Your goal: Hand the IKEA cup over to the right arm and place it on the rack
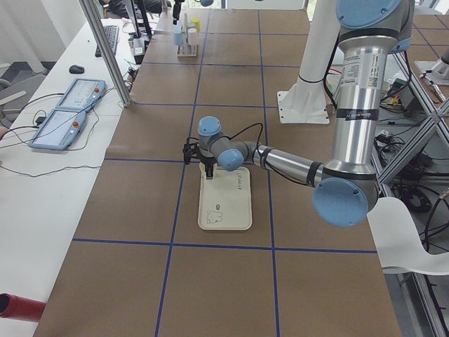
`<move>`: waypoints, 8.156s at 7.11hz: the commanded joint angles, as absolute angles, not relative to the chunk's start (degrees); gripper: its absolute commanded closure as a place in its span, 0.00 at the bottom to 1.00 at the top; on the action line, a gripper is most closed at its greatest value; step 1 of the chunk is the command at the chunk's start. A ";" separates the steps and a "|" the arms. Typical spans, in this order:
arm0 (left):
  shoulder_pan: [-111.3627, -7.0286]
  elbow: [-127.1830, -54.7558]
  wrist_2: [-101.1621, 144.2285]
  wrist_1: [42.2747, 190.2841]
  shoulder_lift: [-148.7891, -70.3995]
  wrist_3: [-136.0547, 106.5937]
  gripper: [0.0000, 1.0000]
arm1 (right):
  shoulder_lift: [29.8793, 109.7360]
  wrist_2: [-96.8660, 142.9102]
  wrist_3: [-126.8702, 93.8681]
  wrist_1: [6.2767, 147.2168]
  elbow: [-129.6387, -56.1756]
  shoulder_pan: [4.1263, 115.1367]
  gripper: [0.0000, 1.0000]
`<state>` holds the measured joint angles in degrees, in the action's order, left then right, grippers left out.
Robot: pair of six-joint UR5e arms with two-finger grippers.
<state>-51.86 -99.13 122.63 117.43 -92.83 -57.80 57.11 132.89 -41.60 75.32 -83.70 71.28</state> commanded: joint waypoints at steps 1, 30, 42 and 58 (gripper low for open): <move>-52.73 -103.16 126.79 114.81 -92.72 -57.13 1.00 | 57.04 132.89 -41.66 75.32 -83.76 71.28 0.01; -37.97 -102.92 111.98 193.18 -116.54 -168.05 1.00 | 57.94 103.71 -121.82 -5.98 -101.08 34.55 0.01; -36.47 -102.92 109.60 193.71 -116.37 -167.70 0.60 | 58.62 102.48 -121.99 -6.77 -101.07 34.10 0.81; -42.72 -90.18 108.55 182.46 -110.39 -133.15 0.00 | 56.37 125.86 -21.49 65.30 -66.35 86.65 0.86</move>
